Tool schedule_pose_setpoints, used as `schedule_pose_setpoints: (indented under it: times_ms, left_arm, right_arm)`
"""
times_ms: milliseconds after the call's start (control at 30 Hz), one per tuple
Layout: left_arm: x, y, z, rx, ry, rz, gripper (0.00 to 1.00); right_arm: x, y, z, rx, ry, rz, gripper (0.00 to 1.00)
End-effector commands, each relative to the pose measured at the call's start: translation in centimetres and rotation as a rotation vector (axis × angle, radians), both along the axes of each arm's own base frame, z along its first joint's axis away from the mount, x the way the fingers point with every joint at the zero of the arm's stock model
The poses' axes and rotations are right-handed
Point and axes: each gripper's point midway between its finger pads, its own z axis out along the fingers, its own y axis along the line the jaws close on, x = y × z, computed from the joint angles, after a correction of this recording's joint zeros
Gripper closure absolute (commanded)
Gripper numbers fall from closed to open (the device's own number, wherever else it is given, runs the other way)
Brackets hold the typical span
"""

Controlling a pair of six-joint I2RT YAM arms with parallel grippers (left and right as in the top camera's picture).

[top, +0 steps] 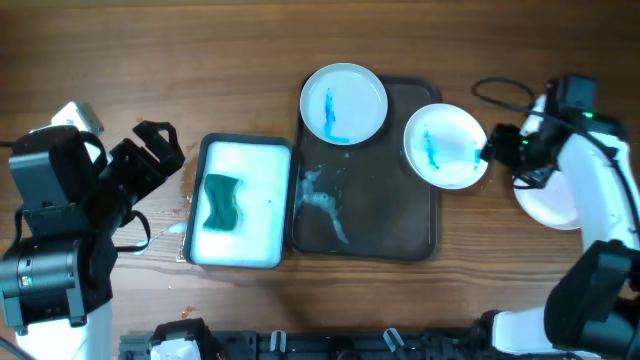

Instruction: Clean dirty plates on tray and stack at the side

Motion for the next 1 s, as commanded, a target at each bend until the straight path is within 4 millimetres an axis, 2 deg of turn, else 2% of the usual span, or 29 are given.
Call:
schedule_pose_setpoints:
  times_ms: [0,33,67,100,200,233,300,367,433,467,533,567,600,667,700,767,800,867,900,933,967]
  left_arm:
    - [0.0,0.1,0.5,-0.003,-0.013,0.004,0.00]
    - [0.0,0.1,0.5,-0.003,-0.011,0.004,0.00]
    - [0.0,0.1,0.5,-0.003,-0.011,0.004,0.00]
    - [0.0,0.1,0.5,-0.003,-0.011,0.004,0.00]
    - [0.0,0.1,0.5,-0.003,-0.011,0.004,0.00]
    - [0.0,0.1,0.5,-0.003,-0.011,0.004,0.00]
    - [0.1,0.1,0.4,-0.003,-0.009,0.004,0.00]
    - [0.1,0.1,0.4,-0.003,-0.008,0.004,0.00]
    - [0.1,0.1,0.4,-0.004,-0.007,0.004,0.00]
    - [0.1,0.1,0.4,-0.004,-0.007,0.004,0.00]
    - [0.1,0.1,0.4,-0.004,-0.007,0.004,0.00]
    - [0.1,0.1,0.4,-0.004,-0.007,0.004,0.00]
    - [0.1,0.1,0.4,-0.004,-0.007,0.004,0.00]
    - [0.1,0.1,0.3,-0.004,-0.005,0.004,0.00]
    - [0.1,0.1,0.3,-0.004,-0.005,0.004,0.00]
    - [0.1,0.1,0.3,-0.004,-0.005,0.004,0.00]
    - [0.1,0.1,0.3,-0.004,-0.005,0.004,0.00]
    - [0.2,0.1,0.3,-0.005,-0.005,0.004,0.00]
    - [0.2,-0.2,0.4,-0.018,-0.007,-0.011,0.00]
    - [0.1,-0.9,0.4,-0.044,-0.008,-0.041,0.00]
    - [0.1,-1.5,0.4,-0.066,-0.006,-0.066,0.00]
  right_arm:
    - [0.6,0.6,-3.9,0.010,0.039,-0.051,0.18]
    - [0.3,0.8,-5.4,0.043,0.072,-0.091,0.20]
    - [0.1,2.1,-6.6,0.114,0.102,-0.073,0.23]
    - [0.0,2.7,-7.1,0.152,0.118,-0.063,0.26]
    - [-1.4,2.7,-9.1,0.157,0.224,-0.137,0.44]
    - [-1.6,2.7,-9.2,0.160,0.234,-0.143,0.69]
    - [-1.7,2.8,-8.8,0.153,0.224,-0.098,0.96]
    - [-1.6,3.0,-7.4,0.137,0.185,-0.020,0.96]
    - [-1.2,3.9,-4.7,0.113,0.107,0.067,0.96]
    - [-1.0,5.0,-2.7,0.097,0.047,0.126,0.96]
    - [-0.8,7.1,-0.2,0.074,-0.037,0.236,0.96]
    - [-1.0,9.5,1.2,0.051,-0.089,0.358,0.96]
    - [-1.2,10.6,1.4,0.027,-0.095,0.404,0.96]
    - [-2.3,13.3,0.2,-0.073,-0.054,0.516,0.96]
    - [-2.8,13.9,-0.9,-0.100,-0.028,0.517,0.96]
    - [-3.7,14.5,-3.4,-0.117,0.022,0.485,0.96]
    - [-4.1,14.5,-5.7,-0.117,0.046,0.484,0.96]
    - [-4.3,14.5,-7.5,-0.109,0.068,0.489,0.96]
    - [-4.0,14.6,-7.7,-0.110,0.059,0.518,0.87]
    - [-3.6,14.7,-7.4,-0.113,0.039,0.538,0.75]
    - [-3.1,14.9,-6.7,-0.114,0.015,0.545,0.69]
